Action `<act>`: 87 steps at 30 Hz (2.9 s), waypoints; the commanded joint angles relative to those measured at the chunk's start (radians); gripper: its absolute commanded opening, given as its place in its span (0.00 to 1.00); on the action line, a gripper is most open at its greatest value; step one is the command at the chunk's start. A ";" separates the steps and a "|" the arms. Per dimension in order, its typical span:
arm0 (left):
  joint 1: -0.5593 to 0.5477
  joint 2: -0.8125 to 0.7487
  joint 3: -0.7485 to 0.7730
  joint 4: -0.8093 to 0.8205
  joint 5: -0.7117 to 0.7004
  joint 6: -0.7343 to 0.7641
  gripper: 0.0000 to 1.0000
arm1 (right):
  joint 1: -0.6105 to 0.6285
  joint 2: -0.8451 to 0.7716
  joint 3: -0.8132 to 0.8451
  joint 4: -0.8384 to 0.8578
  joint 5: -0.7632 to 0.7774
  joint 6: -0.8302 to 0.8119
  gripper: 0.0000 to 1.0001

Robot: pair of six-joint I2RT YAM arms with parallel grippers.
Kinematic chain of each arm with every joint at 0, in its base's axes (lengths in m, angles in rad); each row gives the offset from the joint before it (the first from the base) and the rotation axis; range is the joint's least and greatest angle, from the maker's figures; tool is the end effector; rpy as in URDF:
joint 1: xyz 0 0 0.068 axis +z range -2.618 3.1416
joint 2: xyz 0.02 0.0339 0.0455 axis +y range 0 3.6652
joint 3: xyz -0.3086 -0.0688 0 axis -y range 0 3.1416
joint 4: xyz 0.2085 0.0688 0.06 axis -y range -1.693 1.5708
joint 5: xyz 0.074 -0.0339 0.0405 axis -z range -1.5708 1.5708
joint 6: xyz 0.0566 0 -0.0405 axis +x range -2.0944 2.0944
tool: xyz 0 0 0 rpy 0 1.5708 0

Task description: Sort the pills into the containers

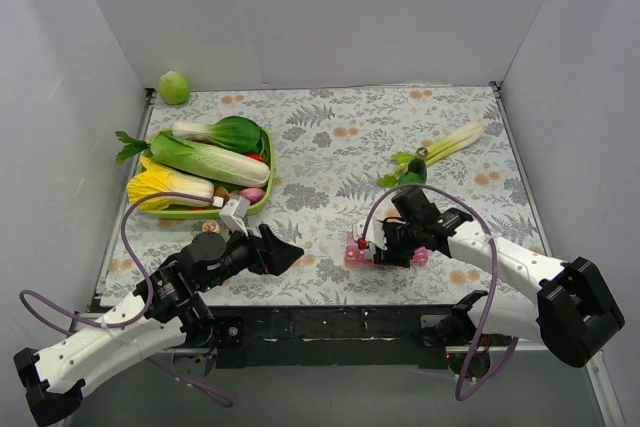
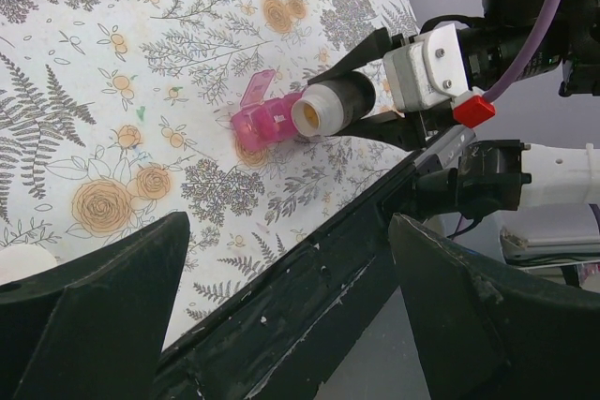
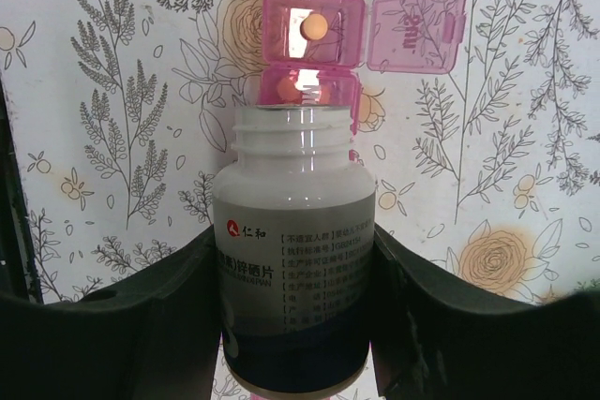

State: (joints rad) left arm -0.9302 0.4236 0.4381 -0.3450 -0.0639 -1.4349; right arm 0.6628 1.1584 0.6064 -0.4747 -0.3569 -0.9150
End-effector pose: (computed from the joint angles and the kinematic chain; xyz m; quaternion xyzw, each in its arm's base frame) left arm 0.0446 -0.0537 0.2610 -0.2211 0.7830 -0.5278 0.2440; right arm 0.1227 0.1208 0.2293 -0.7062 0.6341 0.1364 0.2838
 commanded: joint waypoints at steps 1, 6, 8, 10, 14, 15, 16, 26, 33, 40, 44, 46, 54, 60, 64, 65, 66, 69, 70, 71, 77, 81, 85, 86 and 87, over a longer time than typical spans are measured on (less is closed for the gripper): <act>0.007 -0.022 -0.007 -0.015 -0.013 -0.005 0.88 | 0.023 0.023 0.069 -0.005 0.038 -0.002 0.01; 0.005 -0.031 -0.007 -0.017 -0.011 -0.004 0.88 | 0.044 0.063 0.116 -0.036 0.076 -0.007 0.01; 0.007 -0.032 -0.007 -0.017 -0.010 -0.004 0.88 | 0.060 0.073 0.127 -0.045 0.099 -0.010 0.01; 0.005 -0.037 -0.007 -0.017 -0.011 -0.005 0.88 | 0.072 0.086 0.145 -0.058 0.111 -0.010 0.01; 0.007 -0.043 -0.010 -0.015 -0.013 -0.005 0.88 | 0.093 0.104 0.170 -0.082 0.139 -0.010 0.01; 0.005 -0.045 -0.010 -0.015 -0.011 -0.004 0.88 | 0.096 0.109 0.174 -0.085 0.142 -0.010 0.01; 0.005 -0.043 -0.010 -0.014 -0.011 -0.004 0.88 | 0.104 0.109 0.181 -0.090 0.148 -0.009 0.01; 0.005 -0.051 -0.012 -0.012 -0.010 -0.005 0.88 | 0.141 0.138 0.204 -0.114 0.217 -0.005 0.01; 0.005 -0.051 -0.012 -0.012 -0.010 -0.005 0.88 | 0.164 0.152 0.216 -0.125 0.254 -0.001 0.01; 0.005 -0.051 -0.013 -0.009 -0.008 -0.002 0.88 | 0.179 0.158 0.231 -0.136 0.276 0.002 0.01; 0.005 -0.051 -0.013 -0.009 -0.007 -0.004 0.88 | 0.192 0.159 0.236 -0.146 0.292 0.002 0.01; 0.005 -0.051 -0.013 -0.009 -0.007 -0.004 0.88 | 0.201 0.161 0.239 -0.148 0.297 0.004 0.01; 0.005 -0.052 -0.015 -0.008 -0.008 -0.002 0.88 | 0.228 0.184 0.266 -0.163 0.326 0.005 0.01; 0.005 -0.055 -0.015 -0.008 -0.007 -0.004 0.88 | 0.244 0.199 0.274 -0.170 0.345 0.001 0.01; 0.005 -0.059 -0.016 -0.008 -0.008 -0.004 0.88 | 0.253 0.211 0.286 -0.176 0.351 -0.002 0.01; 0.005 -0.059 -0.015 -0.006 -0.007 -0.004 0.88 | 0.256 0.218 0.288 -0.180 0.351 -0.002 0.01; 0.005 -0.057 -0.016 -0.006 -0.008 -0.002 0.88 | 0.256 0.219 0.291 -0.180 0.351 -0.001 0.01; 0.005 -0.059 -0.016 -0.005 -0.008 -0.002 0.88 | 0.264 0.224 0.294 -0.183 0.380 -0.008 0.01; 0.005 -0.059 -0.016 -0.006 -0.007 -0.002 0.88 | 0.267 0.227 0.294 -0.185 0.386 -0.008 0.01; 0.005 -0.060 -0.016 -0.006 -0.008 -0.001 0.88 | 0.268 0.230 0.296 -0.188 0.389 -0.008 0.01; 0.005 -0.063 -0.016 -0.006 -0.007 -0.001 0.88 | 0.274 0.234 0.297 -0.186 0.410 -0.013 0.01; 0.005 -0.063 -0.016 -0.006 -0.005 -0.002 0.88 | 0.281 0.239 0.303 -0.196 0.420 -0.012 0.01; 0.005 -0.062 -0.016 -0.005 -0.007 -0.002 0.88 | 0.284 0.242 0.306 -0.196 0.426 -0.015 0.01; 0.005 -0.062 -0.016 -0.005 -0.004 -0.004 0.88 | 0.285 0.242 0.308 -0.196 0.427 -0.013 0.01; 0.005 -0.065 -0.016 -0.005 -0.004 -0.002 0.88 | 0.287 0.241 0.308 -0.196 0.427 -0.015 0.01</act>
State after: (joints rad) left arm -0.9302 0.3687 0.4309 -0.3511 -0.0635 -1.4403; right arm 0.9386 1.3968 0.8673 -0.6571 0.0540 -0.9161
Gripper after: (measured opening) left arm 0.882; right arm 0.600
